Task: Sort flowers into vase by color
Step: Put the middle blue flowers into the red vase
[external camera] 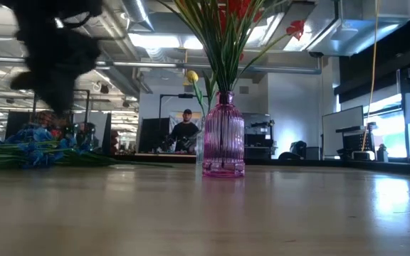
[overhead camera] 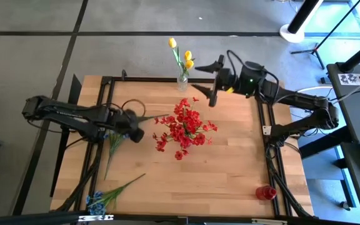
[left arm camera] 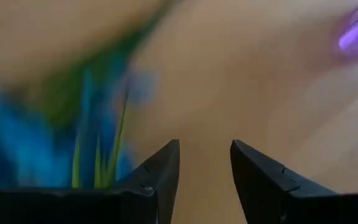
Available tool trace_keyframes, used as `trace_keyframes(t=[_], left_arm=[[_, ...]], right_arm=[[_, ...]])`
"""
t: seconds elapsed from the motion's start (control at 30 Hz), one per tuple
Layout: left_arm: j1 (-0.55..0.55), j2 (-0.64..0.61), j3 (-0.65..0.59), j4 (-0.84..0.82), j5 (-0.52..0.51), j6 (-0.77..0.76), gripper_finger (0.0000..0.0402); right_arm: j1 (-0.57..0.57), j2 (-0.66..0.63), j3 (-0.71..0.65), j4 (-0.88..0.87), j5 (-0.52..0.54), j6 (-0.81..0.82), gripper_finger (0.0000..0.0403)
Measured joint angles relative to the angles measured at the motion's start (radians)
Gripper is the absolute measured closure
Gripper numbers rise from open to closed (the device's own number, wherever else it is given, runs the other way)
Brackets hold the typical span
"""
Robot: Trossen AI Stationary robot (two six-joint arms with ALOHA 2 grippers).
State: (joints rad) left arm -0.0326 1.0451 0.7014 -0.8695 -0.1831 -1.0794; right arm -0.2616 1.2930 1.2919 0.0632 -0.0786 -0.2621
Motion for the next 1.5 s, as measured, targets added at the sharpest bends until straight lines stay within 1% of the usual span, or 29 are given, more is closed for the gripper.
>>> trace_keyframes(t=[0.07, 0.13, 0.2, 0.3, 0.47, 0.63, 0.77, 0.87, 0.93, 1.0, 1.07, 1.13, 1.17, 1.3, 1.43, 1.5], left_arm=[[-0.035, 0.0, -0.014, -0.092, 0.073, -0.141, 0.0266], [-0.072, 0.002, -0.022, -0.171, 0.111, -0.248, 0.0266], [-0.098, 0.001, -0.022, -0.225, 0.121, -0.322, 0.0266], [-0.107, 0.007, -0.022, -0.287, 0.122, -0.383, 0.0266], [-0.076, 0.1, -0.022, -0.301, 0.152, -0.378, 0.0267], [-0.01, 0.287, -0.022, -0.3, 0.203, -0.32, 0.0267], [0.031, 0.436, -0.022, -0.299, 0.227, -0.247, 0.0267], [0.042, 0.516, -0.022, -0.287, 0.231, -0.198, 0.0272], [0.041, 0.548, -0.022, -0.277, 0.225, -0.181, 0.0284], [0.037, 0.555, -0.022, -0.258, 0.204, -0.174, 0.0308], [0.024, 0.551, -0.022, -0.234, 0.186, -0.175, 0.0342], [0.002, 0.541, -0.014, -0.229, 0.148, -0.193, 0.0381], [-0.011, 0.532, -0.005, -0.223, 0.13, -0.201, 0.039], [-0.089, 0.484, 0.049, -0.299, 0.078, -0.27, 0.0397], [-0.147, 0.412, 0.173, -0.449, 0.072, -0.29, 0.0399], [-0.183, 0.366, 0.243, -0.485, 0.07, -0.295, 0.0399]], right_arm=[[0.023, 0.0, 0.0, -0.032, -0.02, -0.043, 0.0102], [0.047, 0.001, 0.0, -0.045, -0.028, -0.067, 0.0102], [0.073, 0.001, 0.0, -0.048, -0.028, -0.086, 0.0102], [0.096, 0.001, 0.0, -0.07, -0.028, -0.091, 0.0102], [0.114, 0.001, 0.0, -0.138, -0.047, -0.102, 0.0102], [0.114, 0.001, 0.0, -0.181, -0.09, -0.082, 0.0102], [0.114, -0.002, -0.001, -0.222, -0.095, -0.08, 0.0102], [0.114, -0.016, -0.001, -0.252, -0.095, -0.077, 0.0102], [0.114, -0.028, -0.001, -0.282, -0.095, -0.073, 0.0102], [0.114, -0.045, -0.001, -0.319, -0.095, -0.072, 0.0102], [0.118, -0.064, -0.002, -0.337, -0.093, -0.072, 0.0102], [0.12, -0.088, -0.002, -0.371, -0.083, -0.072, 0.0102], [0.121, -0.103, -0.002, -0.379, -0.078, -0.071, 0.0102], [0.153, -0.166, -0.001, -0.423, -0.069, -0.06, 0.0102], [0.223, -0.228, -0.001, -0.415, -0.072, -0.084, 0.0102], [0.263, -0.253, 0.0, -0.4, -0.075, -0.086, 0.0102]])
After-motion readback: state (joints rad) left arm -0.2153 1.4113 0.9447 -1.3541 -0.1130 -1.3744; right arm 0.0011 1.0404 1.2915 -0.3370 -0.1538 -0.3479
